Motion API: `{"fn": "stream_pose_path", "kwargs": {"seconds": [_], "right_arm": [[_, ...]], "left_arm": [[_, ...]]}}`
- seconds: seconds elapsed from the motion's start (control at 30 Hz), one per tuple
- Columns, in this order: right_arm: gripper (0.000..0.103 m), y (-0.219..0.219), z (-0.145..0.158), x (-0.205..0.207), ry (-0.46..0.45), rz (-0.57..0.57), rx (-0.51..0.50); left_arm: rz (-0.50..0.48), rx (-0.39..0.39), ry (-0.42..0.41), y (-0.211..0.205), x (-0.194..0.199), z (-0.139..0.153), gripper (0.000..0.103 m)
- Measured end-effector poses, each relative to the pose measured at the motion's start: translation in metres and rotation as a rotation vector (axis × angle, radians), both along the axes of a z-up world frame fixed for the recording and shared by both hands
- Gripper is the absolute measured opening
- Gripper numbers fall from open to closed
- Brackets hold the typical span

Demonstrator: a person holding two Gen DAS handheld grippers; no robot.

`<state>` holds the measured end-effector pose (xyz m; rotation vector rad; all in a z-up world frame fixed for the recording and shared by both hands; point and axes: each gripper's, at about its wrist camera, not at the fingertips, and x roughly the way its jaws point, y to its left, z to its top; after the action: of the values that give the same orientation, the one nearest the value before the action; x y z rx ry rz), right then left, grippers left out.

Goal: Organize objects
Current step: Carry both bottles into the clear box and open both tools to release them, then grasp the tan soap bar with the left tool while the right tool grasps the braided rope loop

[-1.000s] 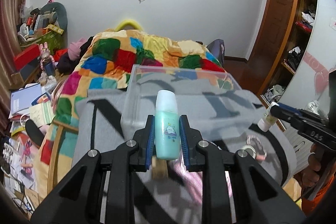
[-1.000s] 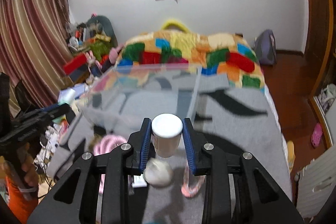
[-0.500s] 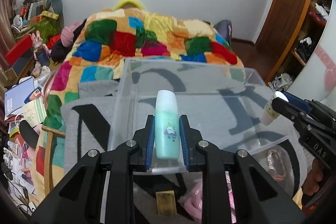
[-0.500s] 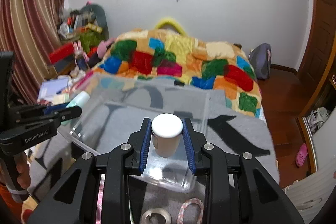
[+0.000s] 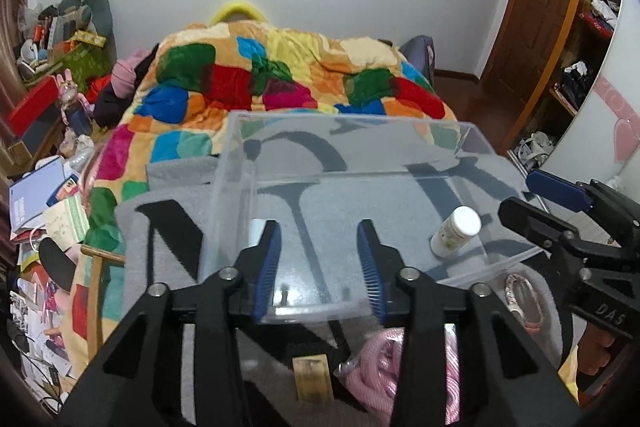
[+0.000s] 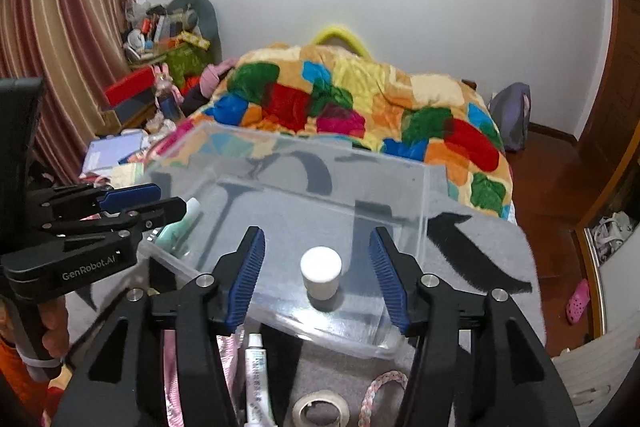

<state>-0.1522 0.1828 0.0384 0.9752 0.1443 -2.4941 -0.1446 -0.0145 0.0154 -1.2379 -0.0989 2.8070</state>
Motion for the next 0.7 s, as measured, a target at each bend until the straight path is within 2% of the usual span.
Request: {"fn": "stream_pose_path", "kwargs": {"seconds": [0.03,0.1,0.3,0.4,0.7], "right_arm": [[0.055,0.003,0.005,0.004,0.012,-0.002,-0.009],[0.061,0.009,0.013,0.011,0.035,-0.009,-0.020],[0.072,0.030,0.025,0.031,0.071,-0.029,-0.037],[0.074,0.039,0.022,0.040,0.065,-0.041,-0.037],[0.074,0.060,-0.010,0.057,-0.025,-0.074,-0.029]], "left_arm": [[0.005,-0.004,0.013,-0.001,0.004,0.005,0.049],[0.017,-0.014,0.044,-0.003,0.014,0.014,0.063],[0.033,0.002,0.066,-0.012,0.036,0.023,0.080],[0.042,0.001,0.052,-0.016,0.047,0.017,0.085],[0.056,0.031,-0.038,-0.029,0.071,-0.018,0.085]]}}
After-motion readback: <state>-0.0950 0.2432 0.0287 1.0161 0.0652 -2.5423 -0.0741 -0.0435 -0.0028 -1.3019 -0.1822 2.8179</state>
